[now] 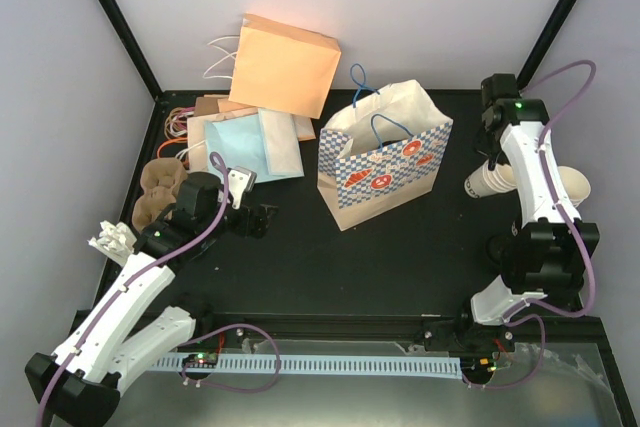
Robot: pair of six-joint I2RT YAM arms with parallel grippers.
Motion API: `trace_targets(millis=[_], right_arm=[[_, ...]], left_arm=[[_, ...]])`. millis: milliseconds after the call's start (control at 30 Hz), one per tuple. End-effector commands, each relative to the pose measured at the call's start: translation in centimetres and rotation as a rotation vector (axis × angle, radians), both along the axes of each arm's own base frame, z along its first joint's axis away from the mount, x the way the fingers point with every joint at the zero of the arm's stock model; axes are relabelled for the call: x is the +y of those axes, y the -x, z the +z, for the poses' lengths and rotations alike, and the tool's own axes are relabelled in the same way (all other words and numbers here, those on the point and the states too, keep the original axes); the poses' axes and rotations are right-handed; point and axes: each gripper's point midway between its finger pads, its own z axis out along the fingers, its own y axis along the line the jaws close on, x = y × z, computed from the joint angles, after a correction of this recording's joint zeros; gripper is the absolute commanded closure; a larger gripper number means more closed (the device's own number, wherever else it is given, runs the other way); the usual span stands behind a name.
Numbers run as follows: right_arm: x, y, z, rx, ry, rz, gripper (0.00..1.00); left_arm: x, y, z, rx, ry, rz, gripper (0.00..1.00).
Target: Pack the takeout coffee
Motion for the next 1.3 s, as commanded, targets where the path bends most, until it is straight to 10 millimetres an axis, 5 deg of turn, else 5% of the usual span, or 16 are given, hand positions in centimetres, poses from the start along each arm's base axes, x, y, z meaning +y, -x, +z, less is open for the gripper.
trace_targets(millis=[0, 233, 333, 467, 800, 1133, 1200, 1267], right_arm=[[-0.7, 0.6, 1.1, 0.041, 0.087, -0.028, 0.93], [-0.9, 1.1, -0.6, 0.164, 0.227, -0.057, 0.98], [0.2, 0.8, -1.3, 0.148, 0.159, -0.021, 0.99], [-1.0, 1.3, 1.3, 0.105, 0.292, -0.074, 0.99], [2.5, -0.1, -0.1, 0.137, 0.225, 0.067, 0.99], [0.5, 1.0, 2.7, 0.154, 0.511, -0.047, 0.99], [0.9, 1.1, 1.8, 0.167, 0.443, -0.046, 0.99], [3.4, 0.1, -0.8, 0.161, 0.227, 0.071, 0.99]], left_arm=[[-0.1, -0.3, 0.6, -0.031, 0.002, -0.004, 0.01], [-0.2, -0.3, 0.7, -0.032, 0.006, -0.009, 0.01], [-0.2, -0.3, 0.7, -0.034, 0.007, -0.011, 0.01], [-0.3, -0.3, 0.7, -0.033, 0.009, -0.013, 0.01], [-0.4, -0.2, 0.7, -0.032, 0.013, -0.021, 0.01], [-0.5, -0.2, 0.8, -0.034, 0.015, -0.023, 0.01], [-0.4, -0.1, 0.7, -0.031, 0.014, -0.023, 0.01], [-0.5, -0.1, 0.6, -0.030, 0.014, -0.025, 0.01]])
